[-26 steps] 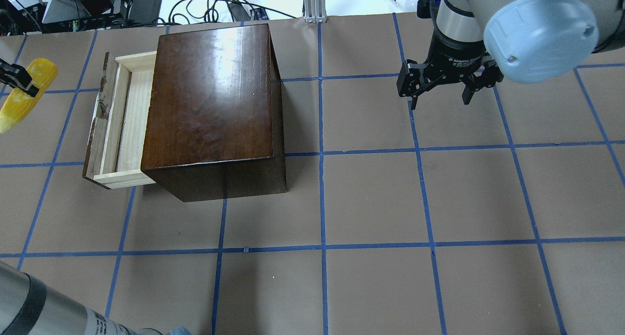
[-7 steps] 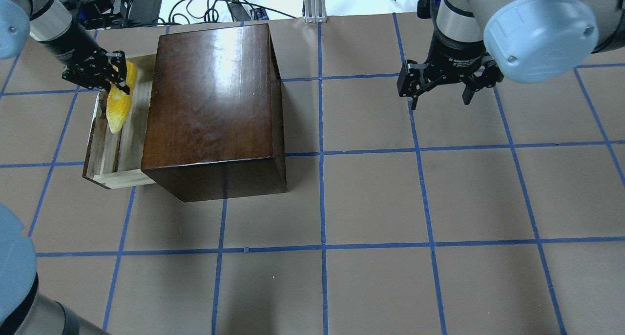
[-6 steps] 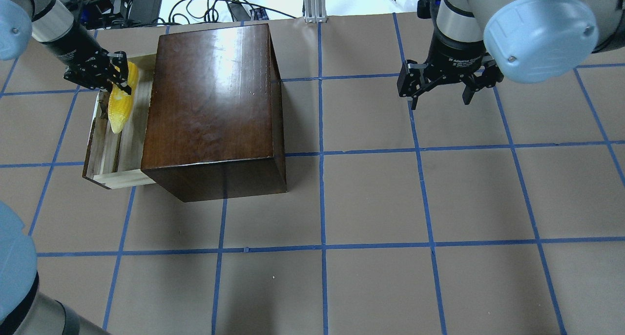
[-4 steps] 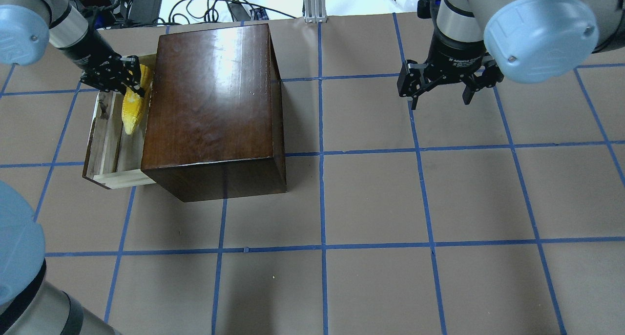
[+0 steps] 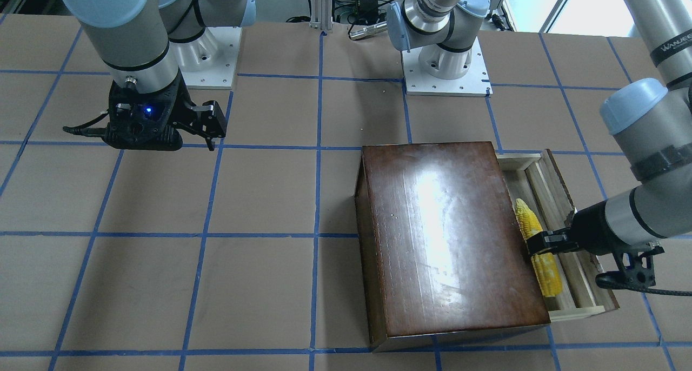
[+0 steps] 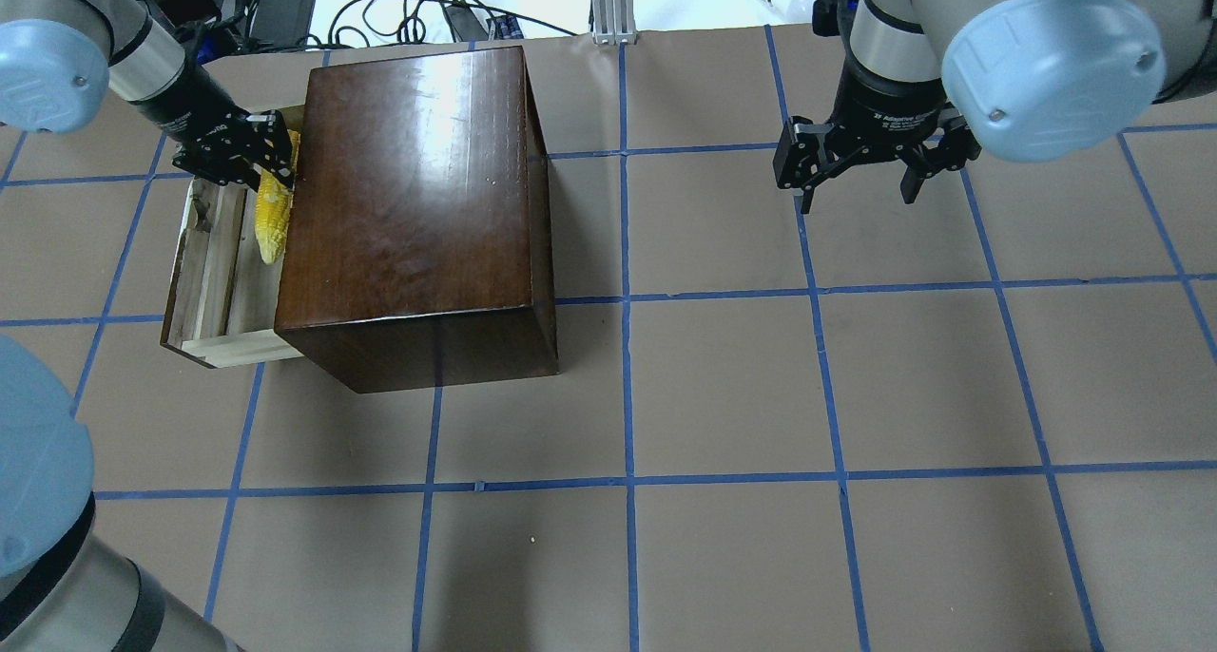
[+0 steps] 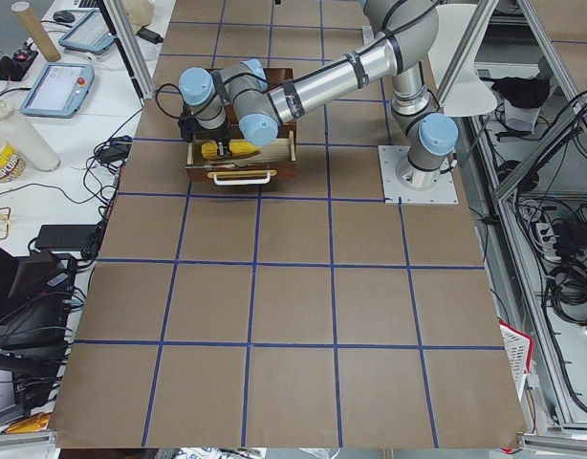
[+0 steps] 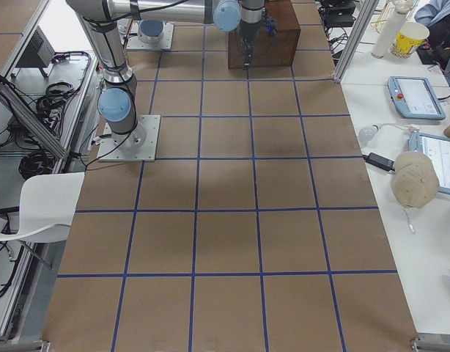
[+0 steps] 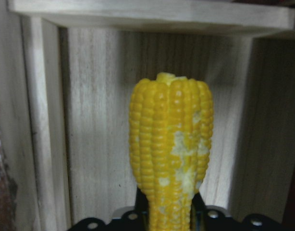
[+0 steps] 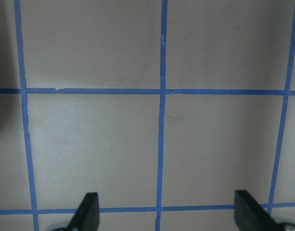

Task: Open drawer and put corn inside

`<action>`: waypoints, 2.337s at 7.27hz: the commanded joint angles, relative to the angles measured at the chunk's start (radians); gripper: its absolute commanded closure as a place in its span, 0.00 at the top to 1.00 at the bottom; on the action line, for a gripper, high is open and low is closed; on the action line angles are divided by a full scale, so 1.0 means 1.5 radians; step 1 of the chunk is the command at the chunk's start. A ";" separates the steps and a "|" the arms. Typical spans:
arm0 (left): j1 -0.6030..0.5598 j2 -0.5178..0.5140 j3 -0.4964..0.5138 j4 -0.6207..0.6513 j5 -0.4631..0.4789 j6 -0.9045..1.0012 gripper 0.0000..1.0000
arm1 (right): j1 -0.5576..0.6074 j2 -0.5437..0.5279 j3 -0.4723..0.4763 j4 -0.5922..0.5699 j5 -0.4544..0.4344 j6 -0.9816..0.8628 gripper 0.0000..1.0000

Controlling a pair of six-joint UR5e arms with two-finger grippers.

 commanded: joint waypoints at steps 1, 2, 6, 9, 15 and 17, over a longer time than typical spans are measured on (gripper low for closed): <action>0.000 0.016 0.001 -0.009 0.004 -0.001 1.00 | 0.000 -0.001 0.000 0.000 0.000 0.000 1.00; -0.003 0.024 0.007 -0.010 0.005 0.000 1.00 | 0.000 0.000 0.000 0.000 0.001 0.000 1.00; -0.004 0.083 0.028 -0.045 0.039 0.000 1.00 | 0.000 0.000 0.000 0.000 0.000 0.000 1.00; -0.060 0.113 0.076 -0.108 0.109 -0.005 1.00 | 0.000 0.000 0.000 0.000 0.000 0.000 1.00; -0.184 0.188 0.034 -0.152 0.117 -0.095 1.00 | 0.000 0.000 0.000 0.000 0.001 0.000 1.00; -0.203 0.213 -0.006 -0.150 0.118 -0.096 1.00 | 0.000 0.000 0.000 0.000 0.002 0.000 1.00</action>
